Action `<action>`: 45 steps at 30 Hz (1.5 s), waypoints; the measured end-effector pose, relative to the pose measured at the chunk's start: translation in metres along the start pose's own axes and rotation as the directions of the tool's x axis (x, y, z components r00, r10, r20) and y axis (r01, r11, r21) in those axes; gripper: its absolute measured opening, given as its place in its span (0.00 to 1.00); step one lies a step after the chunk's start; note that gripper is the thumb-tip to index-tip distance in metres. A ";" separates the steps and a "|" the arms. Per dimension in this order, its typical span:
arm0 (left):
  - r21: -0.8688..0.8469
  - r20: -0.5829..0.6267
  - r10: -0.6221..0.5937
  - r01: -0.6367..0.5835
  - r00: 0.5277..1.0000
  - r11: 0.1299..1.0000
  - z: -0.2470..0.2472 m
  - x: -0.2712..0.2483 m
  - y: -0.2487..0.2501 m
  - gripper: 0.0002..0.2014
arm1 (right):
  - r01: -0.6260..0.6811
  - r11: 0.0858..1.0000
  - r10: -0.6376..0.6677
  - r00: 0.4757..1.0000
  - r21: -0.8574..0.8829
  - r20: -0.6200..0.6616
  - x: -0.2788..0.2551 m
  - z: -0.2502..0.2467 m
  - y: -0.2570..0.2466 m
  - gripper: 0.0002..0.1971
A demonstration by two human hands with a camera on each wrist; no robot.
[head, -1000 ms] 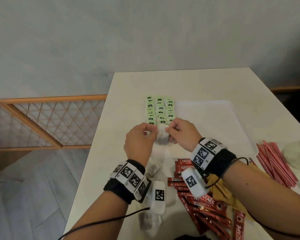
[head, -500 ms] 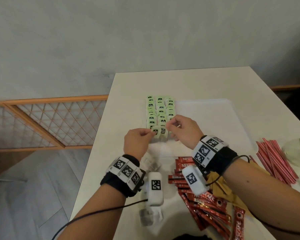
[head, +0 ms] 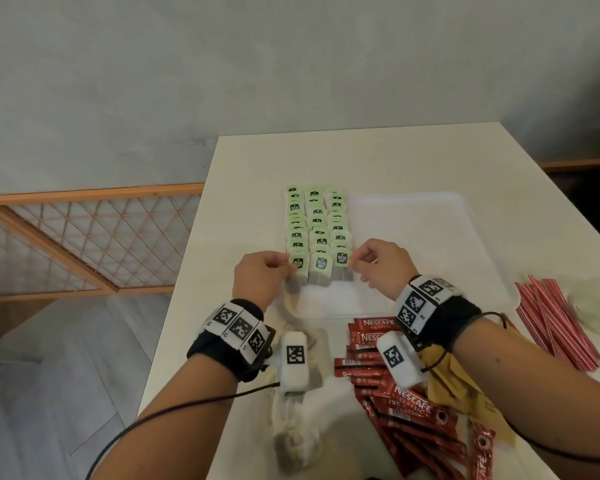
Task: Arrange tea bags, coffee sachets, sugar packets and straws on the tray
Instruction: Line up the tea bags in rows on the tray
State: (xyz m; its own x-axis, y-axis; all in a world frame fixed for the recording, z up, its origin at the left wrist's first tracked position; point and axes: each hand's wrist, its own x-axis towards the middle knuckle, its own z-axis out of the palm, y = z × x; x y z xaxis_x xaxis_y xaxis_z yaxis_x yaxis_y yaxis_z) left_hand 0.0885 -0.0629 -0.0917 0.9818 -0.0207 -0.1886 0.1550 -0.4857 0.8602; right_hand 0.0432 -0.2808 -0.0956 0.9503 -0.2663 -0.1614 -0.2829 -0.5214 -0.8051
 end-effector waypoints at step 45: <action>0.369 0.363 0.111 -0.252 0.925 0.895 -0.026 -0.129 0.010 0.15 | 0.295 0.955 -0.286 0.936 -0.016 0.204 -0.131 -0.006 -0.020 0.05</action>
State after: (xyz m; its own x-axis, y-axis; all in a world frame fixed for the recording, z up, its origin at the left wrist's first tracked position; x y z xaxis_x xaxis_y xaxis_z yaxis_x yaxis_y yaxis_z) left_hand -0.0339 -0.0424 -0.0465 0.8860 -0.3902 -0.2505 -0.1493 -0.7515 0.6426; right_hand -0.0766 -0.2405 -0.0544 0.9972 0.0650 -0.0378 0.0078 -0.5897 -0.8076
